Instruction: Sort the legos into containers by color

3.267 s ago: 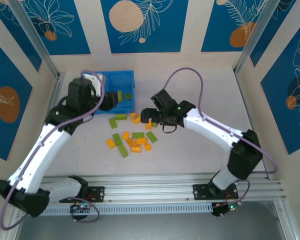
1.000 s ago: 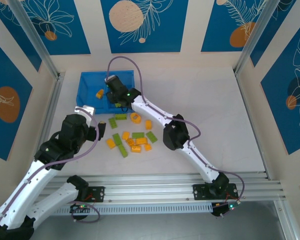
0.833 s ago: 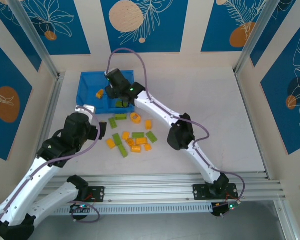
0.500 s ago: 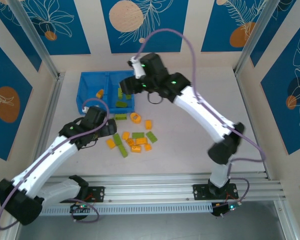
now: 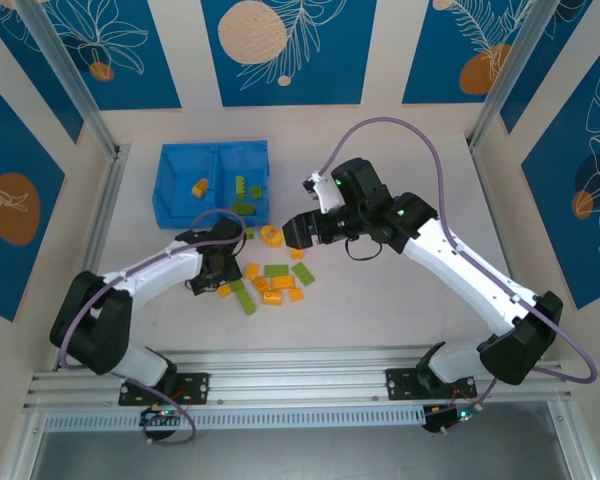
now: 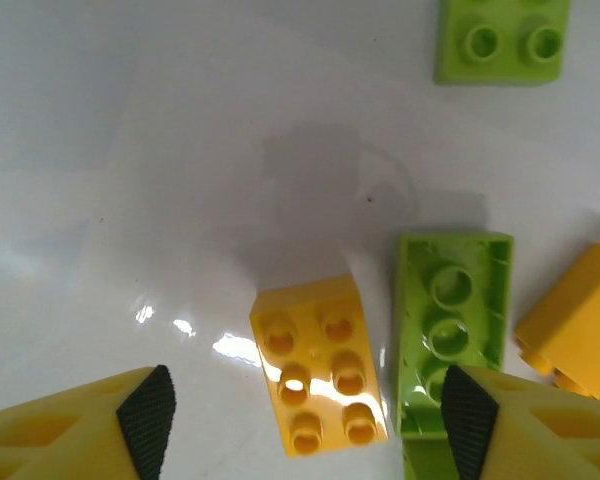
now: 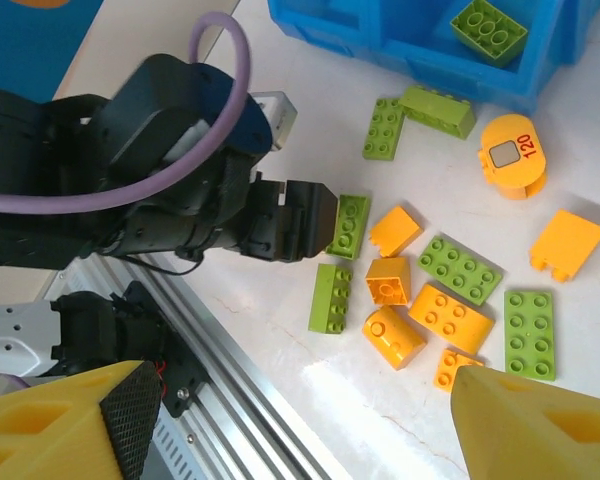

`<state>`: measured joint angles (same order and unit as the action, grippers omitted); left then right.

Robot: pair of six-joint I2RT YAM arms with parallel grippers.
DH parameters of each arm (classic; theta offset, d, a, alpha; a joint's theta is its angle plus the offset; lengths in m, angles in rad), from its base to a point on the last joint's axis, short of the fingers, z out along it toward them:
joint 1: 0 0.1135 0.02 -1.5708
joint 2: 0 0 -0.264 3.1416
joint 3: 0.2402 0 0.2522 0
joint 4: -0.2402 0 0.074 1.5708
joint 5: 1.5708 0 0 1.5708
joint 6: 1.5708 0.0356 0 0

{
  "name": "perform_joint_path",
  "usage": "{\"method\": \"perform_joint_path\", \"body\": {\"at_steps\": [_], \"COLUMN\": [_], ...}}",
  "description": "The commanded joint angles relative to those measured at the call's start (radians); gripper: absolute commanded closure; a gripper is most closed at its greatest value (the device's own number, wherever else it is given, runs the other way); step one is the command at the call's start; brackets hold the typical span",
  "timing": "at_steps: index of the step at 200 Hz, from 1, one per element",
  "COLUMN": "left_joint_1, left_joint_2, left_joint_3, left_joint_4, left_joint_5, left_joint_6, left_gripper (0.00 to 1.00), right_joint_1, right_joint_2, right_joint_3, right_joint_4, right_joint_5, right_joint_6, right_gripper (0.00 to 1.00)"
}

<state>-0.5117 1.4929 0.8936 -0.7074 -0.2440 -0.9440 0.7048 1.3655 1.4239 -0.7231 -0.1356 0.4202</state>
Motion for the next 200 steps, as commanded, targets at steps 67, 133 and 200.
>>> {"method": "perform_joint_path", "body": {"at_steps": [67,133,200], "left_joint_1": [0.042,0.051,0.270], "left_joint_2": [0.041,0.017,-0.131], "left_joint_3": [-0.087,-0.128,0.193], "left_joint_4": [0.065,0.079,0.014], "left_joint_5": [0.037,0.074,-0.036], "left_joint_6": [-0.015,0.028,0.238], "left_gripper": [0.51,0.64,0.65], "right_joint_1": [-0.022,-0.021,-0.004], "right_joint_2": [0.003,0.038,0.002], "right_joint_3": [0.008,0.031,-0.052], "right_joint_4": [0.016,0.014,0.071], "right_joint_5": [-0.021,-0.046,-0.131], "right_joint_6": [0.066,0.095,0.115], "right_gripper": [0.21,0.21,0.21]}}
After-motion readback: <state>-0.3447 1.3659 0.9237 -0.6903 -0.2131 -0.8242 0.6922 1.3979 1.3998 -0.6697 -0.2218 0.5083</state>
